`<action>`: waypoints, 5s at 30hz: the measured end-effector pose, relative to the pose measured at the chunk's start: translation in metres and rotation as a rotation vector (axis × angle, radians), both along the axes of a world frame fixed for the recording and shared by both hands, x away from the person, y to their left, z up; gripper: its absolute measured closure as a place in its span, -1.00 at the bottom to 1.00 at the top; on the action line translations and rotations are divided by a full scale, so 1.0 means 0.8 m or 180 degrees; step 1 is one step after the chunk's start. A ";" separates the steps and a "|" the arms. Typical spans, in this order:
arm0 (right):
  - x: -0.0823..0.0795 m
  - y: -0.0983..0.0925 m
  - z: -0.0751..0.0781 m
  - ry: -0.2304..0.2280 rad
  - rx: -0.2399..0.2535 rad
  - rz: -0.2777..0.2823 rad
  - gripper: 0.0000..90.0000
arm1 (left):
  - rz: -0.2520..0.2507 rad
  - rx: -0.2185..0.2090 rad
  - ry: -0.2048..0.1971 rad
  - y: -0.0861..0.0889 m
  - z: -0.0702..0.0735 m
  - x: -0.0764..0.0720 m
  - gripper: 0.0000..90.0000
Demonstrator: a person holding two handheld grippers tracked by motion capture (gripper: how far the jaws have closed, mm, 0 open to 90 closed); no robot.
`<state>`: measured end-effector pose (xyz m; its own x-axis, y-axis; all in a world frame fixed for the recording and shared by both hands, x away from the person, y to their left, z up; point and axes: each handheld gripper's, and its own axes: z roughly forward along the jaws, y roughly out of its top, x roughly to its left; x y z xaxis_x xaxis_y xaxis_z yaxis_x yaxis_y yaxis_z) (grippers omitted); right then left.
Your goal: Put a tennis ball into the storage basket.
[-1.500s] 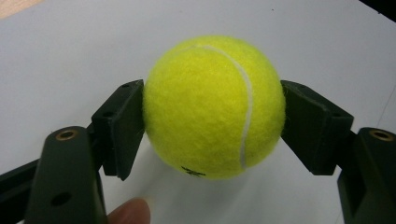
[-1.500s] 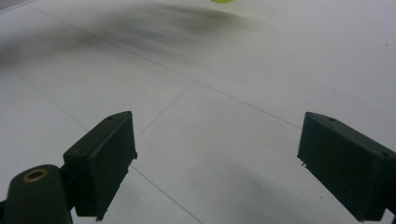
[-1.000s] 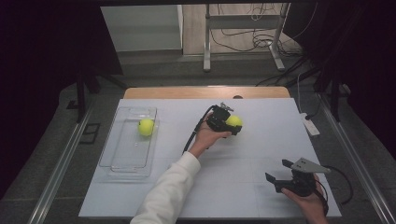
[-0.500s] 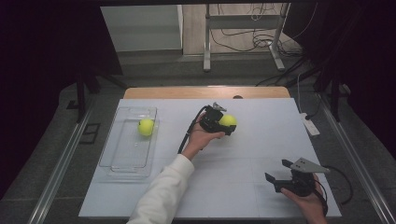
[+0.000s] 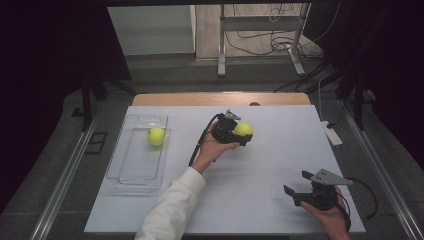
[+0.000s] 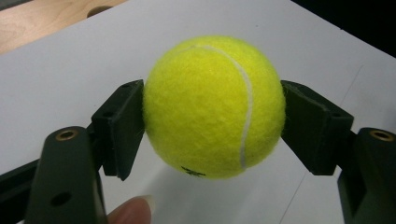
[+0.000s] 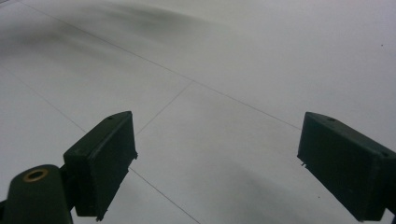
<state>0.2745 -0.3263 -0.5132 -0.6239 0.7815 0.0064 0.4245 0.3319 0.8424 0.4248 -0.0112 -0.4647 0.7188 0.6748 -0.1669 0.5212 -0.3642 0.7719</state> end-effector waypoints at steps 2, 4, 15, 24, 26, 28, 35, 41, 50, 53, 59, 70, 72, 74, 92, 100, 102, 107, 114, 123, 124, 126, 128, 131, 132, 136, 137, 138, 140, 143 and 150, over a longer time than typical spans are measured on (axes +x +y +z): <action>0.000 0.000 0.000 -0.0004 -0.0002 0.0003 -0.75 | -0.0010 0.0015 -0.0004 0.001 0.000 0.000 -0.39; 0.000 0.000 0.000 -0.0002 -0.0004 0.0004 -0.75 | -0.0004 0.0023 -0.0007 0.001 0.001 -0.001 -0.39; 0.000 0.001 -0.001 0.0007 -0.0011 0.0002 -0.75 | -0.0021 -0.0005 -0.0043 0.006 0.005 -0.006 -0.39; 0.000 0.002 -0.001 0.0007 -0.0019 0.0004 -0.75 | -0.0003 -0.0038 -0.0072 0.012 0.009 -0.013 -0.39; 0.000 0.002 -0.001 0.0007 -0.0020 0.0002 -0.75 | -0.0004 -0.0044 -0.0083 0.014 0.010 -0.015 -0.39; 0.000 0.002 -0.001 0.0008 -0.0021 0.0001 -0.75 | 0.0002 -0.0061 -0.0096 0.016 0.012 -0.017 -0.39; 0.000 0.002 -0.002 0.0014 -0.0025 -0.0005 -0.75 | 0.0029 -0.0080 -0.0130 0.022 0.015 -0.022 -0.39; 0.000 0.003 -0.002 0.0010 -0.0045 -0.0006 -0.75 | 0.0046 -0.0060 -0.0163 0.029 0.018 -0.026 -0.39; 0.000 0.003 -0.002 0.0020 -0.0055 -0.0016 -0.75 | 0.0079 -0.0091 -0.0190 0.040 0.020 -0.032 -0.39; 0.000 0.003 -0.003 0.0024 -0.0063 -0.0021 -0.75 | 0.0073 -0.0093 -0.0205 0.042 0.021 -0.035 -0.39; 0.001 0.004 -0.004 0.0025 -0.0068 -0.0019 -0.75 | 0.0061 -0.0084 -0.0232 0.043 0.023 -0.040 -0.39; 0.000 0.003 -0.004 0.0022 -0.0080 -0.0022 -0.75 | 0.0060 -0.0085 -0.0258 0.046 0.024 -0.045 -0.39; 0.000 0.003 -0.004 0.0021 -0.0073 -0.0021 -0.75 | 0.0068 -0.0095 -0.0259 0.047 0.024 -0.046 -0.39; 0.000 0.003 -0.004 0.0025 -0.0073 -0.0021 -0.75 | 0.0072 -0.0102 -0.0259 0.048 0.024 -0.046 -0.39; 0.000 0.004 -0.004 0.0030 -0.0081 -0.0016 -0.75 | 0.0097 -0.0142 -0.0300 0.061 0.029 -0.056 -0.39; 0.000 0.005 -0.004 0.0031 -0.0088 -0.0018 -0.75 | 0.0103 -0.0148 -0.0338 0.067 0.033 -0.061 -0.39; 0.000 0.005 -0.004 0.0028 -0.0088 -0.0019 -0.75 | 0.0105 -0.0152 -0.0340 0.067 0.034 -0.062 -0.39; 0.000 0.005 -0.004 0.0028 -0.0087 -0.0020 -0.75 | 0.0105 -0.0162 -0.0364 0.071 0.035 -0.065 -0.39; 0.000 0.005 -0.004 0.0029 -0.0097 -0.0022 -0.75 | 0.0125 -0.0166 -0.0381 0.077 0.037 -0.068 -0.39; 0.000 0.006 -0.004 0.0029 -0.0090 -0.0021 -0.75 | 0.0150 -0.0179 -0.0396 0.084 0.038 -0.072 -0.39; 0.000 0.006 -0.004 0.0028 -0.0090 -0.0022 -0.75 | 0.0150 -0.0179 -0.0396 0.084 0.038 -0.072 -0.39; 0.000 0.006 -0.004 0.0029 -0.0090 -0.0023 -0.75 | 0.0155 -0.0187 -0.0391 0.086 0.038 -0.073 -0.39; 0.000 0.006 -0.004 0.0029 -0.0091 -0.0022 -0.75 | 0.0167 -0.0190 -0.0391 0.088 0.038 -0.073 -0.39; 0.000 0.006 -0.004 0.0030 -0.0090 -0.0021 -0.75 | 0.0177 -0.0194 -0.0393 0.090 0.038 -0.074 -0.39; 0.000 0.006 -0.004 0.0030 -0.0089 -0.0021 -0.75 | 0.0183 -0.0194 -0.0396 0.091 0.038 -0.074 -0.39; 0.000 0.006 -0.004 0.0031 -0.0098 -0.0019 -0.75 | 0.0203 -0.0197 -0.0399 0.093 0.039 -0.075 -0.39; 0.000 0.006 -0.004 0.0025 -0.0091 -0.0011 -0.75 | 0.0216 -0.0210 -0.0401 0.093 0.039 -0.075 -0.39; 0.000 0.006 -0.004 0.0028 -0.0102 -0.0021 -0.75 | 0.0210 -0.0195 -0.0404 0.094 0.039 -0.076 -0.39; 0.000 0.006 -0.004 0.0030 -0.0093 -0.0020 -0.75 | 0.0227 -0.0211 -0.0402 0.095 0.039 -0.076 -0.39; 0.000 0.006 -0.004 0.0028 -0.0098 -0.0015 -0.75 | 0.0235 -0.0210 -0.0407 0.097 0.040 -0.077 -0.39; 0.000 0.007 -0.005 0.0031 -0.0099 -0.0014 -0.75 | 0.0265 -0.0218 -0.0416 0.102 0.041 -0.080 -0.39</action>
<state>0.2748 -0.3209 -0.5169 -0.6204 0.7842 -0.0120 0.4340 0.3560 0.8276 0.3612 0.0707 -0.4321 0.6795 0.7233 -0.1232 0.4409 -0.2682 0.8566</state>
